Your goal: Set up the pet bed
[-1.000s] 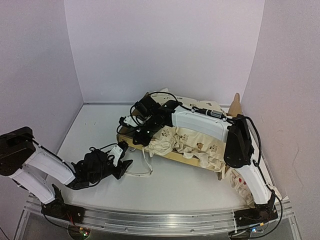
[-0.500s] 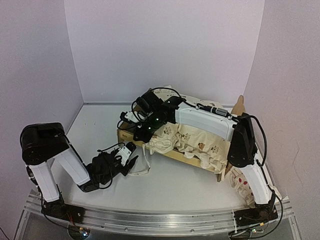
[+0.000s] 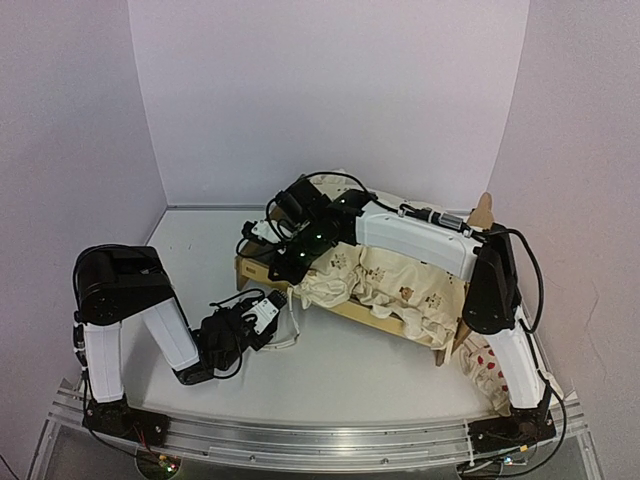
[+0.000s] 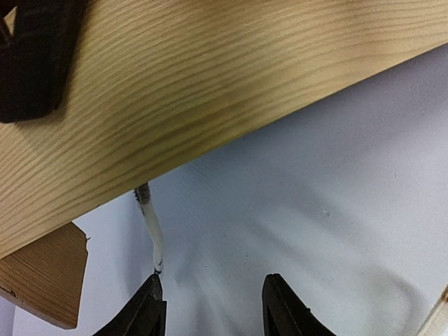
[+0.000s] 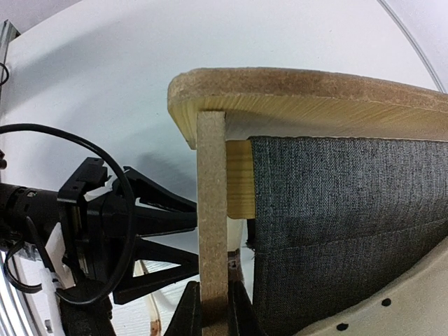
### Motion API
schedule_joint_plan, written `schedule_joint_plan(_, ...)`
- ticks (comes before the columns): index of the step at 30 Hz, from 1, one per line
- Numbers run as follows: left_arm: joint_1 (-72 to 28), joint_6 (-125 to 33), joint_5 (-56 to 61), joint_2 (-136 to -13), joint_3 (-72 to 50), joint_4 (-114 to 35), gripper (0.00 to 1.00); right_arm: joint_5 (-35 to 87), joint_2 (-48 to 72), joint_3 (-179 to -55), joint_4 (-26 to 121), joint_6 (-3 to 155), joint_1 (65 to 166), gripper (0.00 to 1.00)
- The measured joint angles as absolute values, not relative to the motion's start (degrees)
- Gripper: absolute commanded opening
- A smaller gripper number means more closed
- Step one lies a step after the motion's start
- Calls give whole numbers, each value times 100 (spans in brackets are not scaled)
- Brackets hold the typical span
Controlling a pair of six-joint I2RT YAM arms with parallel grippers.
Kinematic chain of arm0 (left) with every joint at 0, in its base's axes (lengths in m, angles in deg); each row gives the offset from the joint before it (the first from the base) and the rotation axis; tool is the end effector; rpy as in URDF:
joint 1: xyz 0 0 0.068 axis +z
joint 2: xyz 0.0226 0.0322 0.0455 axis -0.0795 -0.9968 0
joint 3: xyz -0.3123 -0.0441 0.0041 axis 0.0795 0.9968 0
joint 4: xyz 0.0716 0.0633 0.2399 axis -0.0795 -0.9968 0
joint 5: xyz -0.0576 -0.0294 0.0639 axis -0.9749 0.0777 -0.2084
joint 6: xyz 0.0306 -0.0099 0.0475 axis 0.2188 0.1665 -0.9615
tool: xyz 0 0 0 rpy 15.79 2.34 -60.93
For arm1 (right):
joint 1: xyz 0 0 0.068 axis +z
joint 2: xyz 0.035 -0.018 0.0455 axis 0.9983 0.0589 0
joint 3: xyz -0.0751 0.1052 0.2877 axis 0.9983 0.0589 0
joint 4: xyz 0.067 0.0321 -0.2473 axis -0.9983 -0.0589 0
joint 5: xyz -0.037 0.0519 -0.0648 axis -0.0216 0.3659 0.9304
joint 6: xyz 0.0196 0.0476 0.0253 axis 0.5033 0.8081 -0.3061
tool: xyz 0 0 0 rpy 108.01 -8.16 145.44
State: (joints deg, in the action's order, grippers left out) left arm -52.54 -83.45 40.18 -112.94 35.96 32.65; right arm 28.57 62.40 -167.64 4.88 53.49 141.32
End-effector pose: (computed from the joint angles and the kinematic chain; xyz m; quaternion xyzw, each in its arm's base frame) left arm 0.1889 -0.2551 0.1289 0.3865 0.6763 0.0332 0.6262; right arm 0.3129 0.4478 0.2961 -0.5505 0.7546 0.1554 0.3216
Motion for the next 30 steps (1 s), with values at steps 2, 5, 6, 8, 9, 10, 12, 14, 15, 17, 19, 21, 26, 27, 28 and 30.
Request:
schedule_joint_plan(2,-5256,-8428,4038,-11369,3530,3270,45,2854,6237,-16745,492,5351,14132,0)
schedule_joint_plan(5,-5254,-8544,4068,-11466,3452,3291,43,2849,6229,-16695,511,5355,14132,0)
schedule_joint_plan(6,-5254,-8586,4072,-11506,3415,3305,43,2845,6226,-16674,511,5356,14132,0)
schedule_joint_plan(8,-5254,-8671,4076,-11581,3335,3322,42,2842,6220,-16635,512,5360,14132,0)
schedule_joint_plan(9,-5254,-8713,4074,-11613,3301,3320,41,2840,6217,-16614,512,5361,14132,0)
schedule_joint_plan(10,-5254,-8766,4076,-11637,3267,3319,40,2840,6215,-16602,509,5364,14132,0)
schedule_joint_plan(12,-5254,-8837,4073,-11667,3193,3315,33,2841,6215,-16581,508,5369,14132,0)
schedule_joint_plan(14,-5254,-8892,4055,-11668,3117,3328,21,2842,6208,-16556,512,5380,14132,0)
schedule_joint_plan(15,-5254,-8918,4043,-11667,3084,3335,15,2841,6195,-16534,512,5381,14132,0)
schedule_joint_plan(17,-5250,-8965,4030,-11666,3032,3367,3,2841,6171,-16494,510,5383,14132,0)
schedule_joint_plan(19,-5248,-8974,4010,-11664,3013,3372,0,2840,6161,-16488,509,5385,14132,0)
schedule_joint_plan(21,-5243,-8993,4010,-11664,3008,3375,0,2843,6155,-16488,511,5388,14130,0)
schedule_joint_plan(26,-5239,-8992,3973,-11647,3025,3373,0,2857,6148,-16458,519,5391,14132,0)
schedule_joint_plan(27,-5239,-8975,3942,-11607,3054,3362,0,2865,6148,-16447,519,5391,14132,0)
schedule_joint_plan(28,-5239,-8950,3892,-11549,3103,3362,0,2872,6148,-16441,516,5391,14132,0)
schedule_joint_plan(30,-5239,-8889,3778,-11330,3277,3359,0,2890,6148,-16435,514,5391,14134,0)
